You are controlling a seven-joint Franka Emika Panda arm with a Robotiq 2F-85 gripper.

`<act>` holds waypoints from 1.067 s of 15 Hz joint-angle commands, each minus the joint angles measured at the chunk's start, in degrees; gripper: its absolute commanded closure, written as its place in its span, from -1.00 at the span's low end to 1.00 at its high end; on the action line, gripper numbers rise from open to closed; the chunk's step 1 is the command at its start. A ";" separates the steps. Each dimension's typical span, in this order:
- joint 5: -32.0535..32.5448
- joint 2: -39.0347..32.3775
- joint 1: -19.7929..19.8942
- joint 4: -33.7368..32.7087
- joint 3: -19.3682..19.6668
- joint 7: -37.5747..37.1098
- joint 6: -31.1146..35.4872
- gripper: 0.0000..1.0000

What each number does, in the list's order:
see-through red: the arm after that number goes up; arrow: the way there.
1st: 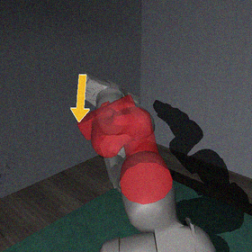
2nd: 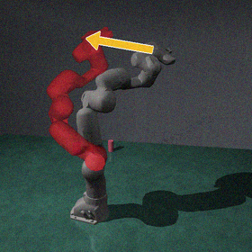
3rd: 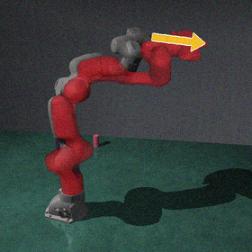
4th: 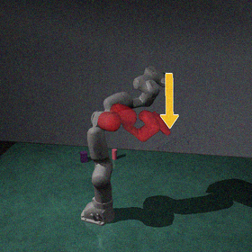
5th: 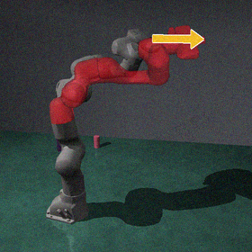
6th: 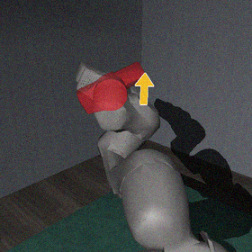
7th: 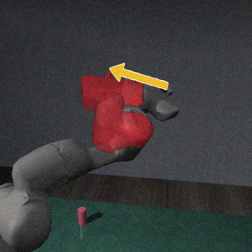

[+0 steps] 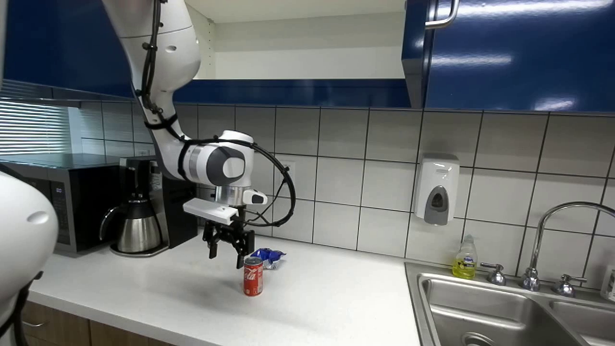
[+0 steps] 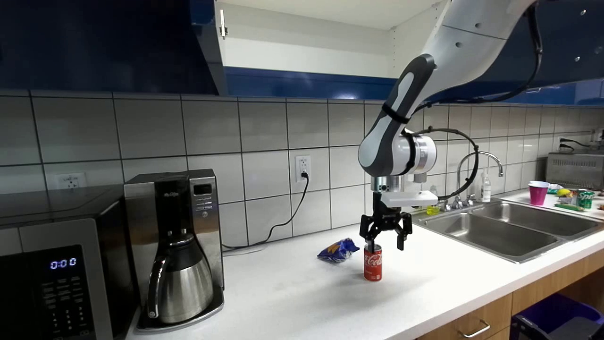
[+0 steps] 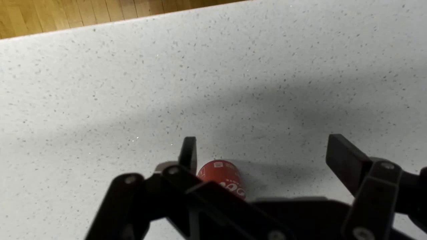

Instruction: Put the can in the top cabinet

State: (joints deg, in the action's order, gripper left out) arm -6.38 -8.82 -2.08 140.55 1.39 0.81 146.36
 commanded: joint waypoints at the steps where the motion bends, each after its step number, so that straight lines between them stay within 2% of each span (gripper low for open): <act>1: 2.62 -4.70 1.24 -2.01 0.18 -0.19 4.18 -1.00; 4: 5.25 -7.87 0.93 -2.20 0.85 -1.17 9.29 -1.00; 10: 5.23 -12.45 0.53 -1.74 1.13 -2.22 21.06 -1.00; 16: 6.17 -15.66 -3.13 -1.85 5.02 -4.52 31.73 -1.00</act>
State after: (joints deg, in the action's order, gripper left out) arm -2.01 -23.00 -2.84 139.20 3.83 -0.88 173.87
